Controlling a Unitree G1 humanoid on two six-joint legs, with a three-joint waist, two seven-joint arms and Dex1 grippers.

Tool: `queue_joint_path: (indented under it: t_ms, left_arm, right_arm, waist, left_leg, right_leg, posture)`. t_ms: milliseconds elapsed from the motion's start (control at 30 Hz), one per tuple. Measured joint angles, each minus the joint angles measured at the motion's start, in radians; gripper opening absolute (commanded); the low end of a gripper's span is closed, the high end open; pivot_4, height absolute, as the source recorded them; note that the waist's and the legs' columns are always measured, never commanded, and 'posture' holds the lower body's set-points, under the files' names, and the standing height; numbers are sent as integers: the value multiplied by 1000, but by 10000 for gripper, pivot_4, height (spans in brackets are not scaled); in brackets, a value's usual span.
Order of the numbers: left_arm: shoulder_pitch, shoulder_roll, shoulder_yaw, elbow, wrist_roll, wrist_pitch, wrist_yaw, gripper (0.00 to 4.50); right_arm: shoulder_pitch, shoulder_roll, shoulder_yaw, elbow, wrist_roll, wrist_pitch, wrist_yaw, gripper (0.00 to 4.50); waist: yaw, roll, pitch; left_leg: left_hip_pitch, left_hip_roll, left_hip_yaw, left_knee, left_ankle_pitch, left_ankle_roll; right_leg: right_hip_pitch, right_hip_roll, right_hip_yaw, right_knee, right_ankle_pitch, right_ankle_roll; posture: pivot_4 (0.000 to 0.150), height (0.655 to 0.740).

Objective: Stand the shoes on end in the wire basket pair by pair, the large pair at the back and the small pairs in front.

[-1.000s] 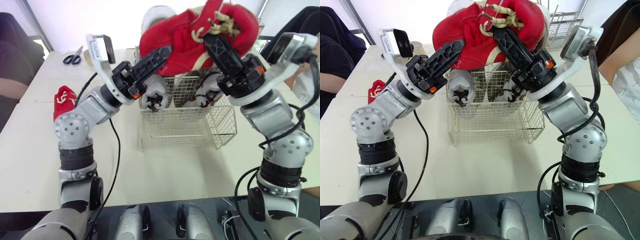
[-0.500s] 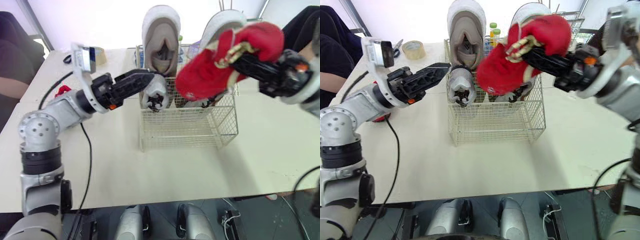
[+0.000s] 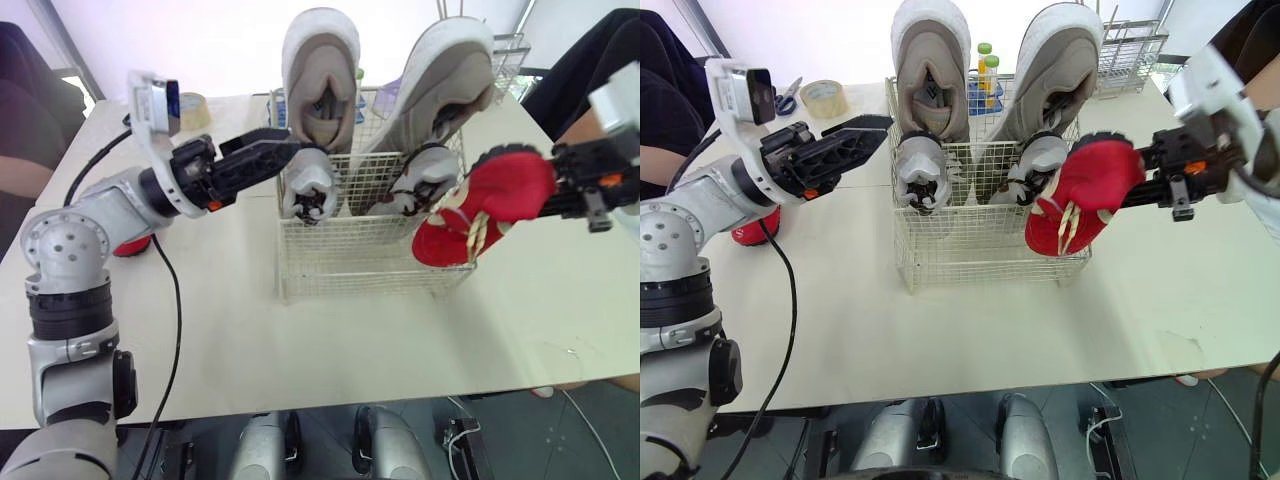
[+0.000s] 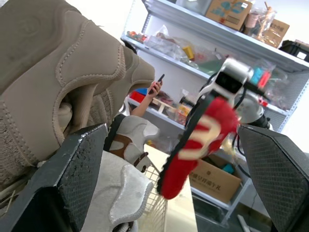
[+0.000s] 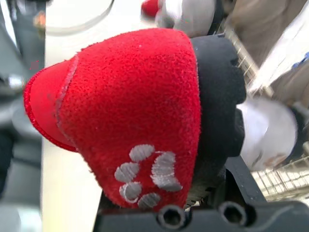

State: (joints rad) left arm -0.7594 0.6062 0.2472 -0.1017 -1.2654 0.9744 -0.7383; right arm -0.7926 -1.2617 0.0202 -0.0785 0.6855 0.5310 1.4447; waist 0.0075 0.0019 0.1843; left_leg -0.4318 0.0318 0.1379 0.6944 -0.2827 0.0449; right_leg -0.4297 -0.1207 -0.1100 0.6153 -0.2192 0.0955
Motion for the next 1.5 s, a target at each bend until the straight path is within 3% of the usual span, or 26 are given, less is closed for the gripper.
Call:
queue_joint_path:
  t_ms: [333,800,1067,1200,1500]
  left_arm:
    - [-2,-25,1,-21,-7,1,38,44695]
    - [-2,-44,1,-56,-12,1,91,44695]
    - [-2,-50,2,-67,-13,1,107,45000]
    - [-2,-55,2,-67,-13,1,107,45000]
    - [35,-19,5,-97,-7,0,110,45000]
  right_arm:
    - [-95,99,72,80,-201,-173,122,6041]
    - [-55,216,182,195,-376,-360,164,6041]
    - [-46,218,183,200,-413,-351,167,44530]
    - [-46,201,168,186,-423,-318,166,44530]
    - [-74,87,-17,81,-336,-124,112,44530]
  waist:
    - [2,0,0]
    - [4,0,0]
    - [0,-1,0]
    - [-3,0,0]
    - [0,0,0]
  left_leg:
    - [0,0,0,0,1,-1]
    - [0,0,-1,2,1,-1]
    - [2,0,-1,4,1,-1]
    - [2,0,-1,3,2,-3]
    - [2,0,-2,3,2,-3]
  right_leg:
    - [1,0,-1,0,0,0]
    - [2,1,-1,2,0,1]
    - [4,1,-1,3,0,0]
    - [3,1,-1,4,0,0]
    - [3,1,-1,4,0,0]
  posture:
    - [1500,7400]
    - [1500,7400]
    - [1500,7400]
    - [1500,7400]
    - [1500,7400]
